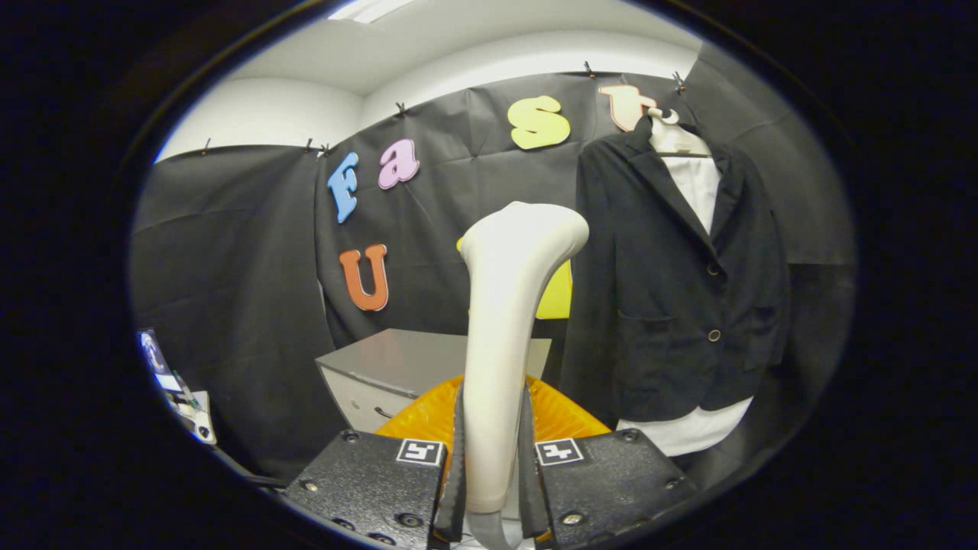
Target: Iron the clothes twice with a garment steamer, once on the left side and once on the right side.
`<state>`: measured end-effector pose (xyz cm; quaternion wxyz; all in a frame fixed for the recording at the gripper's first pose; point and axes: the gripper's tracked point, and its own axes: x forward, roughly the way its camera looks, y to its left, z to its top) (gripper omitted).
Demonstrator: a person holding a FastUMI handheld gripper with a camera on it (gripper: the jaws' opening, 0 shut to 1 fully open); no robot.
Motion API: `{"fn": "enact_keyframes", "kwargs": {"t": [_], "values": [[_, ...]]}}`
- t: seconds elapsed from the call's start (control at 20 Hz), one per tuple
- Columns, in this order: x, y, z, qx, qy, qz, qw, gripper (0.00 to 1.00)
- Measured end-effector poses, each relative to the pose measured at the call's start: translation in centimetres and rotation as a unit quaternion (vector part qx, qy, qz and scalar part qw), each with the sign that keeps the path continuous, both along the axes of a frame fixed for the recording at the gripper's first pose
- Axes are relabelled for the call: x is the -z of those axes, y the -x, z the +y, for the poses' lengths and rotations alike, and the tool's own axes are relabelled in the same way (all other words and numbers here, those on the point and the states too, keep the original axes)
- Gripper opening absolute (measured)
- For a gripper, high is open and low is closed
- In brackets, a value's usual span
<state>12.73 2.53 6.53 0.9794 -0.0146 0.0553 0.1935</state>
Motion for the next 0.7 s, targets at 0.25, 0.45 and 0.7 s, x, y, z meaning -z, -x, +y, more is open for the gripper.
{"fn": "enact_keyframes", "kwargs": {"t": [0.25, 0.45, 0.7], "values": [[0.5, -0.3, -0.4, 0.013, -0.011, 0.014, 1.0, 0.31], [1.0, -0.3, -0.7, 0.025, -0.009, 0.017, 0.999, 0.31], [1.6, 0.2, -0.3, 0.026, 0.003, 0.014, 1.0, 0.31]]}}
